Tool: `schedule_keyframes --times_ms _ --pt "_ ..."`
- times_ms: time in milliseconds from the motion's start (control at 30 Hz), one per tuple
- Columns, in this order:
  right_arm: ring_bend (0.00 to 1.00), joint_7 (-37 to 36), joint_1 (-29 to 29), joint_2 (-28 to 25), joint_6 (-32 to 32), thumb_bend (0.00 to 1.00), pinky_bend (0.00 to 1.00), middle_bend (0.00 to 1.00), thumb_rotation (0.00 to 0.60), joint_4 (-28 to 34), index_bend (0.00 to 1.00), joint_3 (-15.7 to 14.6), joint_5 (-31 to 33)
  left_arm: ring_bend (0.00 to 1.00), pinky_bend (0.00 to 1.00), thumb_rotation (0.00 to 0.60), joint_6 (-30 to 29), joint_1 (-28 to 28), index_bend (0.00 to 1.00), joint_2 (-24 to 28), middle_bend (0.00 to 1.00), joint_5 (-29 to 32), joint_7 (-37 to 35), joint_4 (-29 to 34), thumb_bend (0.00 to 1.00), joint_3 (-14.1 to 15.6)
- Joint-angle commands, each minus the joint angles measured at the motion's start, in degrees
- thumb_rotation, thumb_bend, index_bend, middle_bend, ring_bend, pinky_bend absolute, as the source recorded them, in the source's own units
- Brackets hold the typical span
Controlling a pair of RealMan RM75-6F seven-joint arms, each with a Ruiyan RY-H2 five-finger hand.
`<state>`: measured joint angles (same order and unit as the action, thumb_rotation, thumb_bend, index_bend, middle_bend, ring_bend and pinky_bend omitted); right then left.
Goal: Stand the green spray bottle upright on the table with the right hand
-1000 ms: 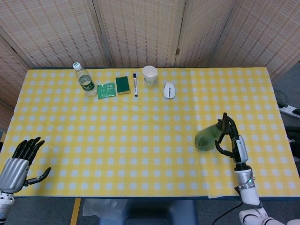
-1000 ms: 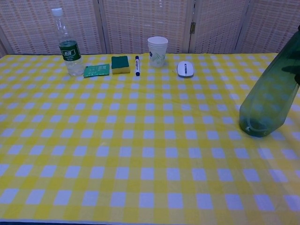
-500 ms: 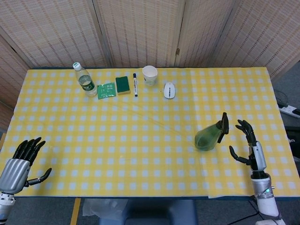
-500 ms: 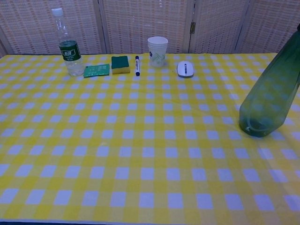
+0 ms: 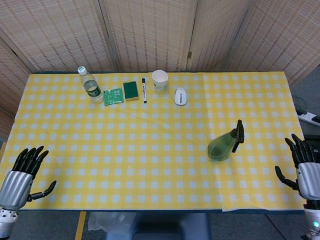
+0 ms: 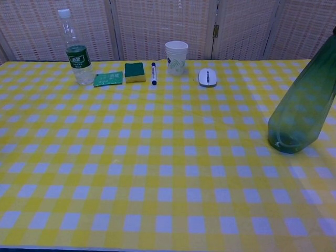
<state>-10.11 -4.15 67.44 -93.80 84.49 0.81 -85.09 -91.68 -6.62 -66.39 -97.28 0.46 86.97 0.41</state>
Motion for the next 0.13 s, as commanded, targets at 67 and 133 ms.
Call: schedule_keyframes --times_ms 67,133 --pt "0.01 21.39 5.78 -7.73 -2.42 0.40 0.00 0.00 0.600 15.53 0.04 -1.69 3.51 0.00 0.00 0.173 0.15 0.34 0.00 0.11 0.07 0.49 1.33 0.95 0.35 0.01" --pt "0.01 20.92 6.01 -7.88 -2.19 0.41 0.00 0.00 0.600 15.52 0.04 -1.83 2.78 0.00 0.00 0.170 -0.33 0.59 0.00 0.09 0.07 0.09 1.79 1.19 0.35 0.15"
